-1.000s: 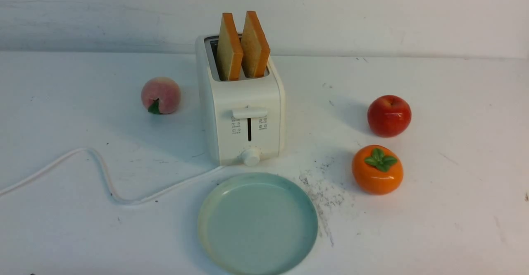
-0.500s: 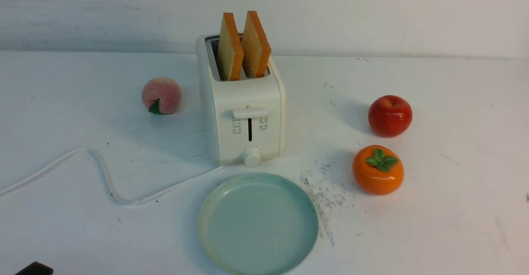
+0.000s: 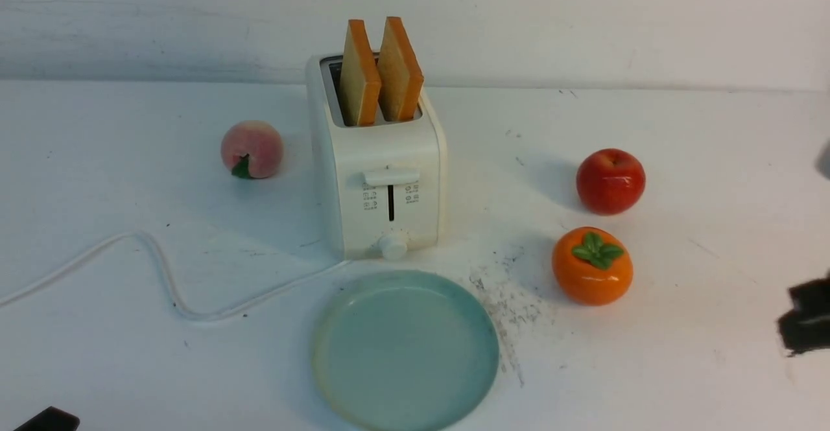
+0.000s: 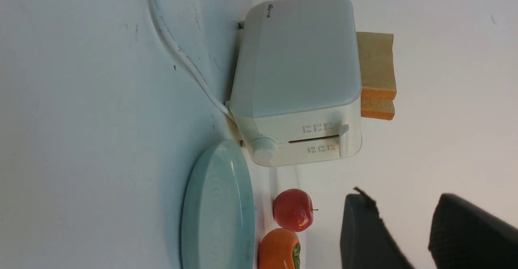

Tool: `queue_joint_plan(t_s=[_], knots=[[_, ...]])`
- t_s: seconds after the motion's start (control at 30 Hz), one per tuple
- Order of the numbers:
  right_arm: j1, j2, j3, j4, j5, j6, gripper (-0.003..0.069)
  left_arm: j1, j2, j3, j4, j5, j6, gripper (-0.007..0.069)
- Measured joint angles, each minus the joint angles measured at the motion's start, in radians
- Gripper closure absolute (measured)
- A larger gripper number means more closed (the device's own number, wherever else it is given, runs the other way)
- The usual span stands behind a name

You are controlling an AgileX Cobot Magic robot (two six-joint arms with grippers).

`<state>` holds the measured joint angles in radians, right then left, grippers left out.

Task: Take toasted bread from bread machine on white table place on plate.
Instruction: 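Grasp the toast slice in the toaster and pull it up out of the slot with the right gripper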

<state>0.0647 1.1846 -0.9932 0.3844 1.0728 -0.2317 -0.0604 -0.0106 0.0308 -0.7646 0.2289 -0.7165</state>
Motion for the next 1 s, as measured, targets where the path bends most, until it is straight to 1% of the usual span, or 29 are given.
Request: queue_joint_plan(t_s=[0.07, 0.1, 0.13, 0.17, 0.2, 0.23, 0.33, 0.37, 0.4, 0.43, 0.5, 0.6, 0.67, 0.73, 0.87, 0.9, 1.0], knots=[[0.005, 0.111, -0.072, 0.124, 0.024, -0.087, 0.0662, 0.000, 0.000, 0.000, 0.000, 0.003, 0.000, 0.0384], [0.007, 0.111, -0.072, 0.136, 0.026, -0.096, 0.0662, 0.000, 0.000, 0.000, 0.000, 0.003, 0.001, 0.0385], [0.023, 0.184, -0.138, 0.218, 0.044, -0.159, 0.0662, 0.000, 0.000, 0.000, 0.000, 0.008, 0.001, 0.0386], [0.042, 0.236, -0.205, 0.258, 0.064, -0.191, 0.0662, 0.000, 0.000, 0.000, 0.000, 0.013, 0.001, 0.0387], [0.045, 0.236, -0.215, 0.262, 0.068, -0.195, 0.0662, 0.000, 0.000, 0.000, 0.000, 0.013, 0.001, 0.0387], [0.073, 0.290, -0.292, 0.279, 0.095, -0.212, 0.0662, 0.000, 0.000, 0.000, 0.000, 0.019, 0.001, 0.0387], [0.148, 0.381, -0.463, 0.262, 0.127, -0.198, 0.0662, 0.000, 0.000, 0.000, 0.000, 0.026, 0.001, 0.0387], [0.183, 0.421, -0.539, 0.235, 0.126, -0.173, 0.0662, 0.000, 0.000, 0.000, 0.000, 0.026, 0.001, 0.0387], [0.190, 0.427, -0.551, 0.235, 0.126, -0.173, 0.0662, 0.000, 0.000, 0.000, 0.000, 0.026, 0.001, 0.0387], [0.240, 0.490, -0.661, 0.189, 0.121, -0.131, 0.0659, 0.000, 0.000, 0.000, 0.001, 0.026, 0.001, 0.0387], [0.298, 0.564, -0.780, 0.143, 0.119, -0.089, 0.0655, 0.000, 0.000, 0.000, 0.010, 0.026, 0.001, 0.0387], [0.361, 0.661, -0.924, 0.111, 0.120, -0.079, 0.0652, 0.000, 0.000, 0.000, 0.032, 0.026, 0.001, 0.0387], [0.379, 0.700, -0.982, 0.102, 0.120, -0.079, 0.0652, 0.000, 0.000, 0.000, 0.037, 0.026, 0.001, 0.0387], [0.395, 0.761, -1.089, 0.096, 0.116, -0.084, 0.0651, 0.000, 0.000, 0.000, 0.043, 0.026, 0.001, 0.0387], [0.395, 0.790, -1.146, 0.087, 0.066, -0.092, 0.0650, 0.000, 0.000, 0.000, 0.045, 0.027, 0.001, 0.0387], [0.393, 0.798, -1.154, 0.086, 0.005, -0.102, 0.0647, 0.000, 0.000, 0.000, 0.045, 0.027, 0.001, 0.0387], [0.392, 0.813, -1.159, 0.070, -0.097, -0.109, 0.0637, 0.000, 0.000, 0.000, 0.045, 0.027, 0.001, 0.0387]])
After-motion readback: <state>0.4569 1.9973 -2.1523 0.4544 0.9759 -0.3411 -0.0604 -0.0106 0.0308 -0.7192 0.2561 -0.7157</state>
